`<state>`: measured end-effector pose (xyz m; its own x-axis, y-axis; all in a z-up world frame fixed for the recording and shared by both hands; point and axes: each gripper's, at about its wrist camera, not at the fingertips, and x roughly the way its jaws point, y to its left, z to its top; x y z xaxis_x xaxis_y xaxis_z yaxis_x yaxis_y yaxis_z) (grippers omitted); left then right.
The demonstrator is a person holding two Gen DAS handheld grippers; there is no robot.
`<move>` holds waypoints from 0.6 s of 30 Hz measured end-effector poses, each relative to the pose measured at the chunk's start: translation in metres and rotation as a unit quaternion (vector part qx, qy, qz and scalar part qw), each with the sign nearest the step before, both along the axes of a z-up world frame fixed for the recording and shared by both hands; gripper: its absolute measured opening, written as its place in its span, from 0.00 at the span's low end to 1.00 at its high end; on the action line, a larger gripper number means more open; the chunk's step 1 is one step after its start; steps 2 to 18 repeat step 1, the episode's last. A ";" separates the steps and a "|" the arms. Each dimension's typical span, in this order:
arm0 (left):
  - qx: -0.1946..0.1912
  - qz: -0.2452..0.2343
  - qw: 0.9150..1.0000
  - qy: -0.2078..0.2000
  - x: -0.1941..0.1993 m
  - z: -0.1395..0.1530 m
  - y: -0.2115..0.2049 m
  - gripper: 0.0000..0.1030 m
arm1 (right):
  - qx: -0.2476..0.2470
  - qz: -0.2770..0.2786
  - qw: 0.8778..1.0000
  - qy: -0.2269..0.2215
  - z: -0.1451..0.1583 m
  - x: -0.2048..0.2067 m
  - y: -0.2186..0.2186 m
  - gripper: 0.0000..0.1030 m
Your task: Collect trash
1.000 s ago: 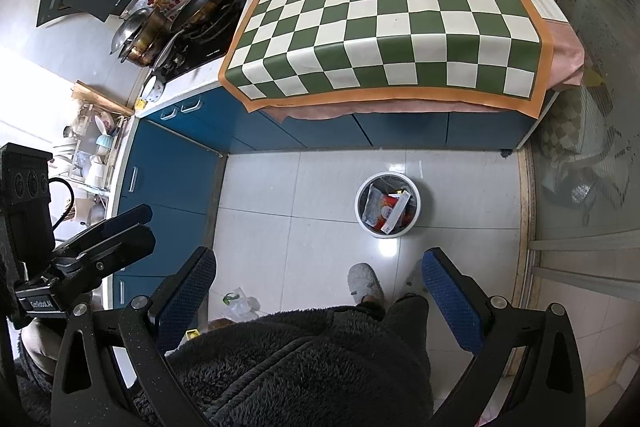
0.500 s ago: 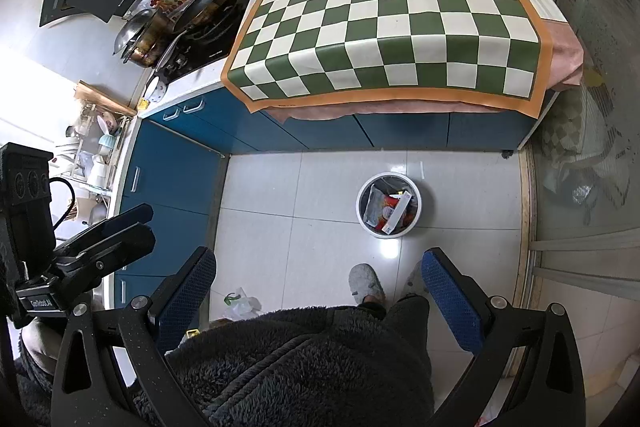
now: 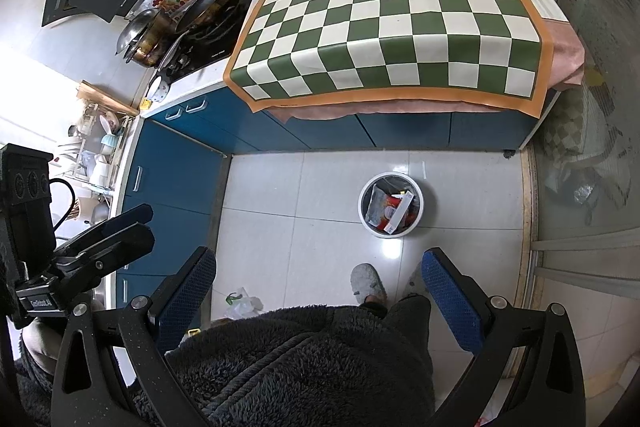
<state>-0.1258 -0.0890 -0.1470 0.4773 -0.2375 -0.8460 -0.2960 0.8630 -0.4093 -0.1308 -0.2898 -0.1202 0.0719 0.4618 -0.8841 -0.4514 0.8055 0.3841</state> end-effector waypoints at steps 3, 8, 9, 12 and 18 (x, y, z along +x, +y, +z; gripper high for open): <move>0.000 0.000 1.000 0.000 0.001 0.002 0.000 1.00 | 0.000 0.000 1.000 0.000 0.000 0.000 0.000 1.00; 0.000 0.000 1.000 0.000 0.001 0.002 0.000 1.00 | 0.000 0.000 1.000 0.000 0.000 0.000 0.000 1.00; 0.000 0.000 1.000 0.000 0.001 0.002 0.000 1.00 | 0.000 0.000 1.000 0.000 0.000 0.000 0.000 1.00; 0.000 0.000 1.000 0.000 0.001 0.002 0.000 1.00 | 0.000 0.000 1.000 0.000 0.000 0.000 0.000 1.00; 0.000 0.000 1.000 0.000 0.001 0.002 0.000 1.00 | 0.000 0.000 1.000 0.000 0.000 0.000 0.000 1.00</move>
